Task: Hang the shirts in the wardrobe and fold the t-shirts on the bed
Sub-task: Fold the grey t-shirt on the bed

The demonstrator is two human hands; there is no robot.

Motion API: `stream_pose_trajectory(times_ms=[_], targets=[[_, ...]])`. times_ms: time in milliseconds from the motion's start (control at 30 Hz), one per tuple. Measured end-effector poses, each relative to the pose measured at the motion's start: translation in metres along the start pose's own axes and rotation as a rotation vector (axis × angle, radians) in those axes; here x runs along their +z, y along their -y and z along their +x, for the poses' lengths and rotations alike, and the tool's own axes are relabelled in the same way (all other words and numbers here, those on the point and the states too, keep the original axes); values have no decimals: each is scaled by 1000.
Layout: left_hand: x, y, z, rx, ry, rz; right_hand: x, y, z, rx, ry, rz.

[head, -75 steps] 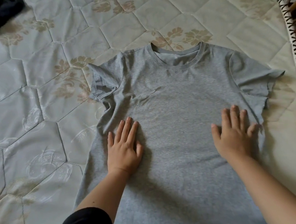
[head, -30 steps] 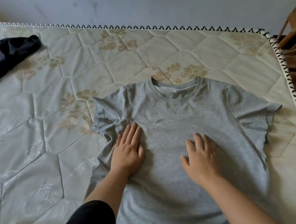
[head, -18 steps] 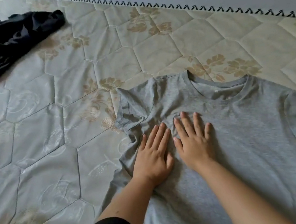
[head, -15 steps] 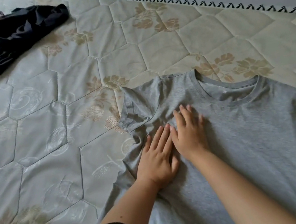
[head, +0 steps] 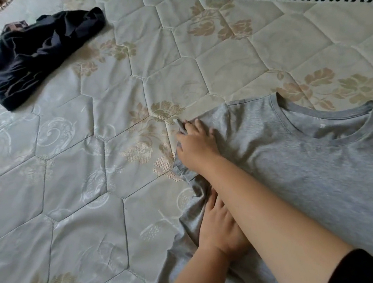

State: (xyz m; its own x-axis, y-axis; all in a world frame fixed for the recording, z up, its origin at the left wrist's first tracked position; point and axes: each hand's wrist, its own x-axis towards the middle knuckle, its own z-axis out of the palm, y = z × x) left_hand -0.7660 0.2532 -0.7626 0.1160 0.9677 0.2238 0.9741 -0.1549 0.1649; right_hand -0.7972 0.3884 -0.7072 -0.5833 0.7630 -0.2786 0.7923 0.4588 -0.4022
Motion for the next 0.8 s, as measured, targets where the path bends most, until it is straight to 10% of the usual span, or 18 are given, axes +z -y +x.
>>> stream_pose_trajectory(times_ms=[300, 533, 800], targets=[[5, -1, -3, -64, 127, -26, -43, -11, -40, 19, -510, 1097], [-3, -3, -1, -97, 92, -96, -28, -80, -127, 590, -841, 2129], [-3, -8, -2, -178, 103, -60, -8, -94, -126, 1013, -847, 1703]])
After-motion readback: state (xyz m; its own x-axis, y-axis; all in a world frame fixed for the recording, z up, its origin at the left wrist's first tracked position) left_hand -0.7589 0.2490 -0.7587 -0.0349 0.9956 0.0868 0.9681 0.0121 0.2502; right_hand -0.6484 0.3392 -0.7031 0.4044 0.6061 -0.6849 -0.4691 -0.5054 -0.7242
